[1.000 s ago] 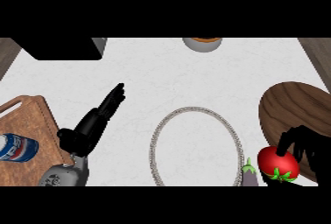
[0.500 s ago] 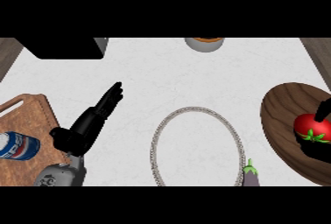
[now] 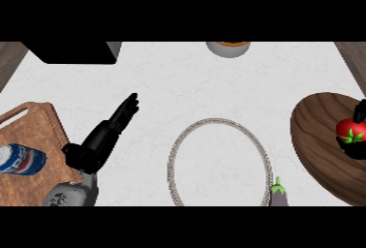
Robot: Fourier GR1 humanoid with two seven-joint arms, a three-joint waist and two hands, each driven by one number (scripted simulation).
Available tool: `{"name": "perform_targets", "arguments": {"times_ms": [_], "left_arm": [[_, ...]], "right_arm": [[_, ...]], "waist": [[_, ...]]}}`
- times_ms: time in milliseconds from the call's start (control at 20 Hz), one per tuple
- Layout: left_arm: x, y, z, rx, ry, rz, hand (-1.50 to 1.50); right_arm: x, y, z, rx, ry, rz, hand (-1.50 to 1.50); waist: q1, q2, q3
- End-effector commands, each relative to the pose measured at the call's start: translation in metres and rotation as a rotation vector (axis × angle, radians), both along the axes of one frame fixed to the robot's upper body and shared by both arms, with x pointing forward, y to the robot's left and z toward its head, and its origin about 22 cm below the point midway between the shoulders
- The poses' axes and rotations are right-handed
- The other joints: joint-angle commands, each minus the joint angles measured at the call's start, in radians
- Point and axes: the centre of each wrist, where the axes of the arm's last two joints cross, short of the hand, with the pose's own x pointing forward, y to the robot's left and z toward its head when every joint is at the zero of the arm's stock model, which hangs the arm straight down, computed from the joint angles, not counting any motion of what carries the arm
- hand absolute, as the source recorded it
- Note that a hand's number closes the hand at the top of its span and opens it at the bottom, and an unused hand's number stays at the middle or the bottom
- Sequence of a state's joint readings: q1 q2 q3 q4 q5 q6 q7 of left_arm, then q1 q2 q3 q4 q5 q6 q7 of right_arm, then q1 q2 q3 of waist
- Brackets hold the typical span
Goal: Pick the tomato from the placemat and place it in the bowl
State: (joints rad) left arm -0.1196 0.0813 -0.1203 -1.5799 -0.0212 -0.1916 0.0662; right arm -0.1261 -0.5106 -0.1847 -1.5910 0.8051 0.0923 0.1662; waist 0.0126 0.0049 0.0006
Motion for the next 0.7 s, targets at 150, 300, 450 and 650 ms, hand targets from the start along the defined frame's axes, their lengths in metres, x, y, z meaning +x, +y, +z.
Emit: {"name": "perform_targets", "arguments": {"times_ms": [150,300,450,650], "left_arm": [[0.005,0.003,0.006,-0.01,-0.013,-0.016,0.0],[-0.003,0.001,0.005,0.018,-0.028,-0.002,0.0],[-0.002,-0.018,0.01,-0.01,-0.011,-0.008,0.0],[-0.011,-0.002,-0.003,0.007,0.011,0.007,0.0]], "right_arm": [[0.042,0.001,-0.036,0.187,0.155,0.109,-1.5],[0.037,-0.037,-0.014,0.234,0.036,0.153,-1.5],[0.041,-0.033,-0.021,0.288,-0.064,0.117,-1.5],[0.038,-0.054,0.0,0.415,-0.202,0.028,-1.5]], "waist": [[0.005,0.0,0.0],[-0.006,-0.004,0.0],[-0.007,-0.005,0.0],[-0.011,-0.006,0.0]]}}
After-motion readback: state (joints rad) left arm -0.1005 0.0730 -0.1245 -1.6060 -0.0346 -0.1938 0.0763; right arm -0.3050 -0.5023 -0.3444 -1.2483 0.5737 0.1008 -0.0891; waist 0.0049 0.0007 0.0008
